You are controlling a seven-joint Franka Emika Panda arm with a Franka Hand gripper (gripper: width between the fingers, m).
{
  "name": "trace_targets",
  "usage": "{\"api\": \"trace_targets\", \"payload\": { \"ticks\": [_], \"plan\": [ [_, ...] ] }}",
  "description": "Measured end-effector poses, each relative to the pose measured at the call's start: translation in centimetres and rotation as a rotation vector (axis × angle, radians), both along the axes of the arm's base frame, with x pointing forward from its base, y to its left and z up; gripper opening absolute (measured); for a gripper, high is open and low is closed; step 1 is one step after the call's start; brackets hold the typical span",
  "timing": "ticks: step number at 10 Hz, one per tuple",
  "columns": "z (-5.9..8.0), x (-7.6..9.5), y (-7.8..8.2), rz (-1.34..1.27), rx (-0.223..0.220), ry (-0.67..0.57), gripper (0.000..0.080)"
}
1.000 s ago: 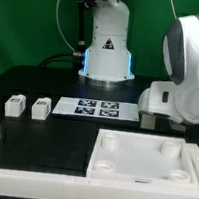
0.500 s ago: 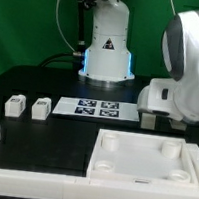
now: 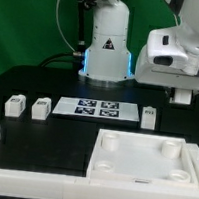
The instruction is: Assemble one leg
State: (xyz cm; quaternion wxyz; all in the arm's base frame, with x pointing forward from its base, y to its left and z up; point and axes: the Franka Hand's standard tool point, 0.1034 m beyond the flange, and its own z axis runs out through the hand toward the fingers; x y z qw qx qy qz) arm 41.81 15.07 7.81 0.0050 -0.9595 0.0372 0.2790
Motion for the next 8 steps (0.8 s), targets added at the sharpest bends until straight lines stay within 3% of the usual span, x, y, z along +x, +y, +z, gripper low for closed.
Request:
{"api": "trace_targets", "payload": {
  "ticks": [2,3,4,5,8],
  "plan": [
    [0.3,0.7,0.5,0.004,0.011,-0.223,0.0290],
    [1.2,1.1,0.8,0.020,0.017,-0.277,0.0290],
    [3.3,3.4,0.7,0.019,0.023,-0.330,0.0290],
    [4.3,6.2,1.0,0.031,0.033,-0.445,0.0290],
    [4.0,6.0,2.2,0.007,0.075,-0.692,0.0290]
  ]
}}
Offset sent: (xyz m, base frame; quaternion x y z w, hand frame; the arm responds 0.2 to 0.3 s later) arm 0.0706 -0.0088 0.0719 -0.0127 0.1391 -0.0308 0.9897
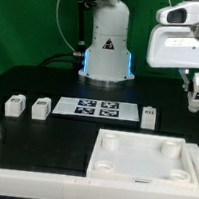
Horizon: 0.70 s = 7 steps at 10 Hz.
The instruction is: Assemble one leg
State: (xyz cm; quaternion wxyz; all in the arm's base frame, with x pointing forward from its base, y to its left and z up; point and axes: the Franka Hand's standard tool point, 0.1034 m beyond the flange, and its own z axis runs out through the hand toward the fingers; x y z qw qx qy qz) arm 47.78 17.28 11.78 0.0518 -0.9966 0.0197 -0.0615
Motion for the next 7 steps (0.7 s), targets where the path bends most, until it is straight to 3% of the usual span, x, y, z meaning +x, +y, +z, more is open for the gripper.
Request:
{"api": "trace_targets", "payload": {
  "ticks": [2,4,5,7],
  "plan": [
    [0.1,1.0,1.0,0.023,0.047,-0.184,0.0290],
    [1.7,3.6,-1.3,0.085,0.033,-0.322,0.0290],
    [2.1,3.6,-2.0,0.101,0.029,-0.384,0.0290],
    [2.3,3.8,-3.1,0.136,0.002,-0.392,0.0290]
  ]
}}
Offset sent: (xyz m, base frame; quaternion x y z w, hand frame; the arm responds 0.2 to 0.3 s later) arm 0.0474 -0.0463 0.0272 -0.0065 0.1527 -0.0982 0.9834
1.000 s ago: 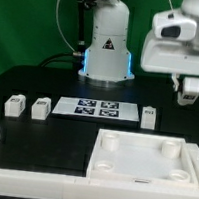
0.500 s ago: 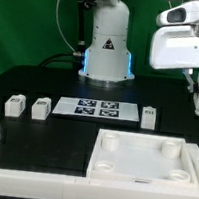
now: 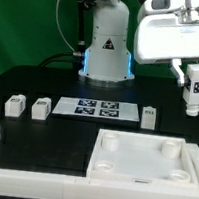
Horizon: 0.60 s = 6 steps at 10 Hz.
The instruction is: Assemble one leg
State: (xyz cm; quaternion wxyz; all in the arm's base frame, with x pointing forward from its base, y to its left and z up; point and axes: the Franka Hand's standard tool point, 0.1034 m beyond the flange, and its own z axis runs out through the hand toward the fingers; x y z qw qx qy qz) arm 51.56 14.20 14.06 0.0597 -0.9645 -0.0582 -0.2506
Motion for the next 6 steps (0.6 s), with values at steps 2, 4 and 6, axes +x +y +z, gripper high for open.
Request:
{"api": "trace_targets", "payload": {
  "ticks": [2,4,6],
  "plan": [
    [-0.2,-0.1,0.1,0.005,-0.002,0.004,0.0290],
    [-0.5,0.1,-0.4,0.042,-0.029,0.000,0.0290],
    [-0.7,2.8,-3.6,0.088,-0.093,-0.020,0.0290]
  ]
}}
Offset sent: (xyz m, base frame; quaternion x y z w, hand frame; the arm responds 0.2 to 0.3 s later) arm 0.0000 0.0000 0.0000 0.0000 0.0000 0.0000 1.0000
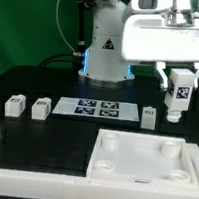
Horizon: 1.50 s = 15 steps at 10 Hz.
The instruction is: Assemble one leg
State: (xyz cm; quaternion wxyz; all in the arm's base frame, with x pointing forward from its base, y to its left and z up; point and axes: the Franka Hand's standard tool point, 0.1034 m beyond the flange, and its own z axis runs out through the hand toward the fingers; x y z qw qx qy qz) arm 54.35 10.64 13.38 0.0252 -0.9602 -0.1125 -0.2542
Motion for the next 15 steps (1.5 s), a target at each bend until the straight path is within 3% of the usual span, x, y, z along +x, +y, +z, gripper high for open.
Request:
{"api": "trace_targets", "payload": {
  "ticks": [1,2,6,8,9,15],
  "plan": [
    [-0.3,2.1,-1.5,0.028,-0.032,-0.019,0.0290],
    [-0.3,2.6,-1.9,0.022,-0.030,-0.021,0.0290],
    [-0.8,2.8,-1.7,0.025,-0.030,-0.003,0.0290],
    [-1.0,6.3,-0.9,0.025,-0.019,-0.007,0.0290],
    [-1.0,7.3,-1.2,0.025,-0.021,-0.018,0.0290],
    [-1.7,7.3,-0.6,0.026,-0.016,-0.007,0.0290]
  ]
}}
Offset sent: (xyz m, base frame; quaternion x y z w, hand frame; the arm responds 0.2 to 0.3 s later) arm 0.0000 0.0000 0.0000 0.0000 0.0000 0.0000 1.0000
